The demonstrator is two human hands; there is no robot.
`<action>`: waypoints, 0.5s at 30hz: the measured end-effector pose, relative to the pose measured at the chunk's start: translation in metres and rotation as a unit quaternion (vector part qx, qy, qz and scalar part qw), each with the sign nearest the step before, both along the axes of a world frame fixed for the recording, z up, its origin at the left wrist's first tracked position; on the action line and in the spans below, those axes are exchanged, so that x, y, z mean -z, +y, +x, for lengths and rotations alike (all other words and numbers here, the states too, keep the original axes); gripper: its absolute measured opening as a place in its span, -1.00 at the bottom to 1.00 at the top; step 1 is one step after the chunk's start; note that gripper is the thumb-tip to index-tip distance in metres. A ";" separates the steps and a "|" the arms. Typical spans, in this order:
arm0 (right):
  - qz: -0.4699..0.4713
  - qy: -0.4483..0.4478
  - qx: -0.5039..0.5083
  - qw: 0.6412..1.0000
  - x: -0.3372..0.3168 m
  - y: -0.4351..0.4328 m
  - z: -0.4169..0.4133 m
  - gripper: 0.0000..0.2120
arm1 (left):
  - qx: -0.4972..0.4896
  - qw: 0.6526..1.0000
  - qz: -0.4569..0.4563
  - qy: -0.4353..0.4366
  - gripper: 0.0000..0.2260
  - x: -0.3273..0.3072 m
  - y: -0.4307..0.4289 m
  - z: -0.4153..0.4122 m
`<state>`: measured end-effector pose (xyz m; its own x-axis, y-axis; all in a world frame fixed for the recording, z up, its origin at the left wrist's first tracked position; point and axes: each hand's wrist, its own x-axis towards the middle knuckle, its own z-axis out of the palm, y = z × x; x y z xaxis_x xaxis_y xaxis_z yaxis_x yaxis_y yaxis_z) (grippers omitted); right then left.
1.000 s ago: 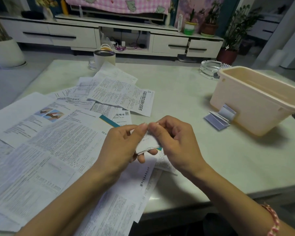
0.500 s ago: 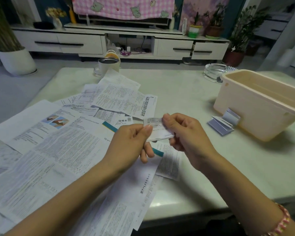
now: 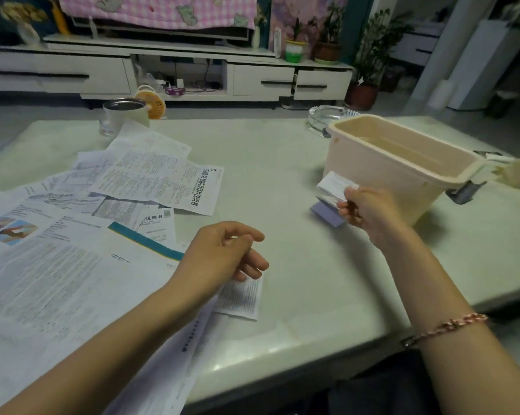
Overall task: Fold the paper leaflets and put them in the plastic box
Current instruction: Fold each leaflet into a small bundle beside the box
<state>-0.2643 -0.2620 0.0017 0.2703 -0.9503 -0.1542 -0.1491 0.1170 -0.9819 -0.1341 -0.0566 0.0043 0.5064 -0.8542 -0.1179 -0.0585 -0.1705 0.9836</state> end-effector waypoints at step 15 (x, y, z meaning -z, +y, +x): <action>-0.373 0.392 -0.016 0.841 0.055 -0.010 0.011 -0.85 | -0.002 1.000 0.030 -0.007 -0.80 0.005 0.011 0.015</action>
